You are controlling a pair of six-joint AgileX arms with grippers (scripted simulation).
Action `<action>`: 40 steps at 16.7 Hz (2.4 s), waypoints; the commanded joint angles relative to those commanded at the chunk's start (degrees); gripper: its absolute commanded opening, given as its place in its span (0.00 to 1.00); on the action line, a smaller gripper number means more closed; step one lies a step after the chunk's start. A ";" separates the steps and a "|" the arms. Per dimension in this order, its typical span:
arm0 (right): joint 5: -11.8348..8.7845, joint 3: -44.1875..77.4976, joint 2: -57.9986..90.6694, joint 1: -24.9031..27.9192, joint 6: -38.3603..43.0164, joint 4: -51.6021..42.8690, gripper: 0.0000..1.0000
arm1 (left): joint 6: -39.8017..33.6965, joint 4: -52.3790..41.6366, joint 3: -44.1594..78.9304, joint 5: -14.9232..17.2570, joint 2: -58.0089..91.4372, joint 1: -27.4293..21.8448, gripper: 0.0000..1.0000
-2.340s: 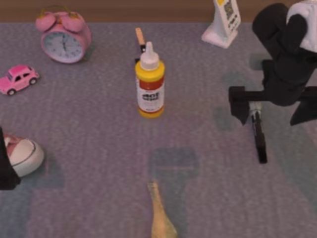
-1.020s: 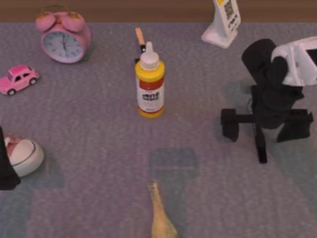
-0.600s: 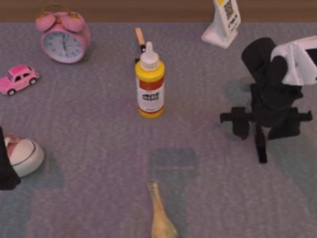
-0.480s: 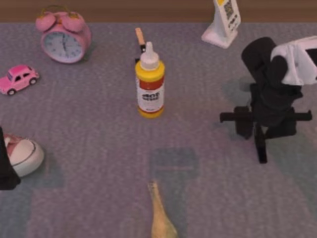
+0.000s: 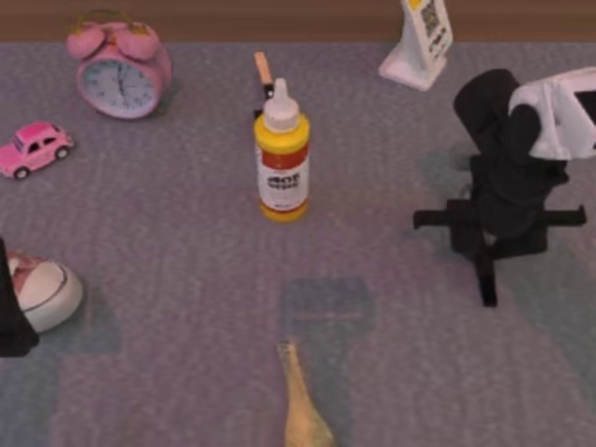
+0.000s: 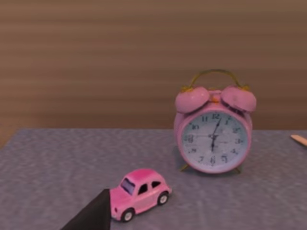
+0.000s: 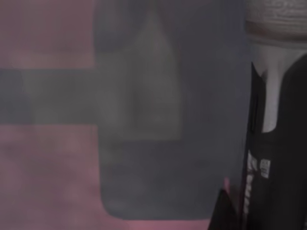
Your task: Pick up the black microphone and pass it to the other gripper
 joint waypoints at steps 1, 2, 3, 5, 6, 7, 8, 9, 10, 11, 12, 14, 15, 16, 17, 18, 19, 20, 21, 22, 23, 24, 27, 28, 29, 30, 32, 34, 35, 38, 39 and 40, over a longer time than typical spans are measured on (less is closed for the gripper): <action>-0.23 -0.11 -0.08 0.04 -0.17 0.60 0.00 | 0.00 0.00 0.00 0.00 0.00 0.00 1.00; -0.67 -0.36 -0.27 0.10 -0.50 1.79 0.00 | 0.00 0.00 0.00 0.00 0.00 0.00 1.00; -1.33 -0.75 -0.59 0.15 -0.96 3.56 0.00 | 0.00 0.00 0.00 0.00 0.00 0.00 1.00; -3.18 -1.97 -1.59 0.18 -2.21 8.82 0.00 | 0.00 0.00 0.00 0.00 0.00 0.00 1.00; -4.31 -2.79 -2.24 0.17 -2.96 12.22 0.00 | 0.00 0.00 0.00 0.00 0.00 0.00 1.00; -5.58 -3.77 -2.97 0.14 -3.79 16.09 0.00 | 0.00 0.00 0.00 0.00 0.00 0.00 1.00; -6.96 -4.90 -3.77 0.10 -4.69 20.39 0.00 | 0.00 0.00 0.00 0.00 0.00 0.00 1.00; -8.44 -6.16 -4.62 0.06 -5.66 25.06 0.00 | 0.00 0.00 0.00 0.00 0.00 0.00 1.00; -10.01 -7.53 -5.51 0.01 -6.69 30.04 0.00 | 0.00 0.00 0.00 0.00 0.00 0.00 1.00; -11.63 -9.00 -6.46 -0.03 -7.75 35.28 0.00 | 0.00 0.00 0.00 0.00 0.00 0.00 1.00; -13.29 -10.55 -7.49 -0.08 -8.85 40.72 0.00 | 0.00 0.00 0.00 0.00 0.00 0.00 1.00; -16.61 -13.79 -9.80 -0.20 -11.09 51.87 0.00 | 0.00 0.00 0.00 0.00 0.00 0.00 1.00; -18.25 -15.40 -11.08 -0.27 -12.21 57.33 0.00 | 0.00 0.00 0.00 0.00 0.00 0.00 1.00; -19.83 -16.95 -12.39 -0.34 -13.31 62.59 0.00 | 0.00 0.00 0.00 0.00 0.00 0.00 1.00; -21.34 -18.40 -13.69 -0.41 -14.38 67.53 0.00 | 0.00 0.00 0.00 0.00 0.00 0.00 1.00; -22.76 -19.72 -14.98 -0.48 -15.40 72.02 0.00 | 0.00 0.00 0.00 0.00 0.00 0.00 1.00; -24.06 -20.92 -16.25 -0.54 -16.36 75.95 0.00 | 0.00 0.00 0.00 0.00 0.00 0.00 1.00; -25.23 -21.97 -17.47 -0.60 -17.25 79.29 0.00 | 0.00 0.00 0.00 0.00 0.00 0.00 1.00; -26.26 -22.87 -18.61 -0.67 -18.04 82.04 0.00 | 0.00 0.00 0.00 0.00 0.00 0.00 1.00; -27.08 -23.60 -19.59 -0.73 -18.69 84.15 0.00 | 0.00 0.00 0.00 0.00 0.00 0.00 1.00; -27.66 -24.11 -20.35 -0.77 -19.17 85.63 0.00 | 0.00 0.00 0.00 0.00 0.00 0.00 1.00; -28.01 -24.42 -20.83 -0.80 -19.46 86.51 0.00 | 0.00 0.00 0.00 0.00 0.00 0.00 1.00; -28.12 -24.51 -20.99 -0.81 -19.56 86.79 0.00 | 0.00 0.00 0.00 0.00 0.00 0.00 1.00; -28.12 -24.51 -20.99 -0.81 -19.56 86.79 0.00 | 0.00 0.00 0.00 0.00 0.00 0.00 1.00; -28.04 -24.24 -20.79 -0.52 -19.41 86.66 0.00 | 0.00 0.00 0.00 0.00 0.00 0.00 1.00; -27.89 -24.30 -20.91 -0.35 -19.40 86.62 0.00 | 0.00 0.00 0.00 0.00 0.00 0.00 1.00; -26.21 -24.86 -22.26 1.50 -19.29 86.11 0.00 | 0.00 0.00 0.00 0.00 0.00 0.00 1.00; -23.06 -25.87 -24.71 4.70 -19.12 85.21 0.00 | 0.00 0.00 0.00 0.00 0.00 0.00 1.00; -21.19 -26.50 -26.15 6.60 -19.00 84.65 0.00 | 0.00 0.00 0.00 0.00 0.00 0.00 1.00; -15.51 -28.43 -30.66 12.55 -18.60 82.91 0.00 | 0.00 0.00 0.00 0.00 0.00 0.00 1.00; -13.90 -28.96 -31.96 14.24 -18.50 82.45 0.00 | 0.00 0.00 0.00 0.00 0.00 0.00 1.00; -12.66 -29.36 -32.99 15.54 -18.43 82.09 0.00 | 0.00 0.00 0.00 0.00 0.00 0.00 1.00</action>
